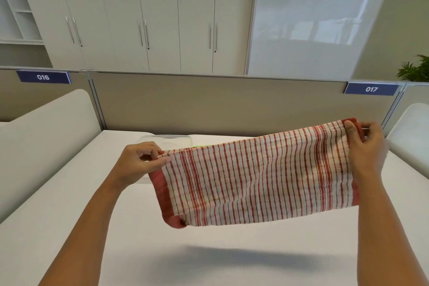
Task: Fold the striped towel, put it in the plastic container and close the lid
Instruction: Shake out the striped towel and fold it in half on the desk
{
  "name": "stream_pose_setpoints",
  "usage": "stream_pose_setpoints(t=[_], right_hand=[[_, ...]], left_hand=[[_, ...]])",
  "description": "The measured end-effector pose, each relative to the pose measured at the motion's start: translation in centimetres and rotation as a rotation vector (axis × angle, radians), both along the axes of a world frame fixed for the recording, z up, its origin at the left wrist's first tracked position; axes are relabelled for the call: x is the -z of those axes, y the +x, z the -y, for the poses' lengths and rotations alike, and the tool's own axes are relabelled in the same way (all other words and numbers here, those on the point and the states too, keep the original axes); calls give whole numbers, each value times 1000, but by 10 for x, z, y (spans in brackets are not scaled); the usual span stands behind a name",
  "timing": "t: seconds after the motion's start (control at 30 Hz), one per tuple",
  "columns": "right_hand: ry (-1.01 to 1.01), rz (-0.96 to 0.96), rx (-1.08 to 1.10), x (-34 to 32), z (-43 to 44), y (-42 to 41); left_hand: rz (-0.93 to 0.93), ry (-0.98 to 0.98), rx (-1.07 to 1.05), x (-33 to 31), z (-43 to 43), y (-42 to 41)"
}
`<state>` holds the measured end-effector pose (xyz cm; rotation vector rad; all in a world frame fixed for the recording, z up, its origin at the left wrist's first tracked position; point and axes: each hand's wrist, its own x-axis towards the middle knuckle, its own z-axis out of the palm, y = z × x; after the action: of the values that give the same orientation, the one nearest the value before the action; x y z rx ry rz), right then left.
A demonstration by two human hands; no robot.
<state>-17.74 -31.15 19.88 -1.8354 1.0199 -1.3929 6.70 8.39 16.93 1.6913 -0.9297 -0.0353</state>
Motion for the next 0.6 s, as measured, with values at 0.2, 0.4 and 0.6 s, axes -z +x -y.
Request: stream_pose_setpoints(t=[0.2, 0.4, 0.6], right_hand=[[70, -8, 2, 11, -2, -16], [255, -229, -116, 47, 1, -11], [475, -406, -131, 121, -1, 12]], left_hand=[[-301, -10, 236, -8, -18, 5], [-633, -94, 68, 36, 1, 18], [-826, -124, -287, 111, 38, 18]])
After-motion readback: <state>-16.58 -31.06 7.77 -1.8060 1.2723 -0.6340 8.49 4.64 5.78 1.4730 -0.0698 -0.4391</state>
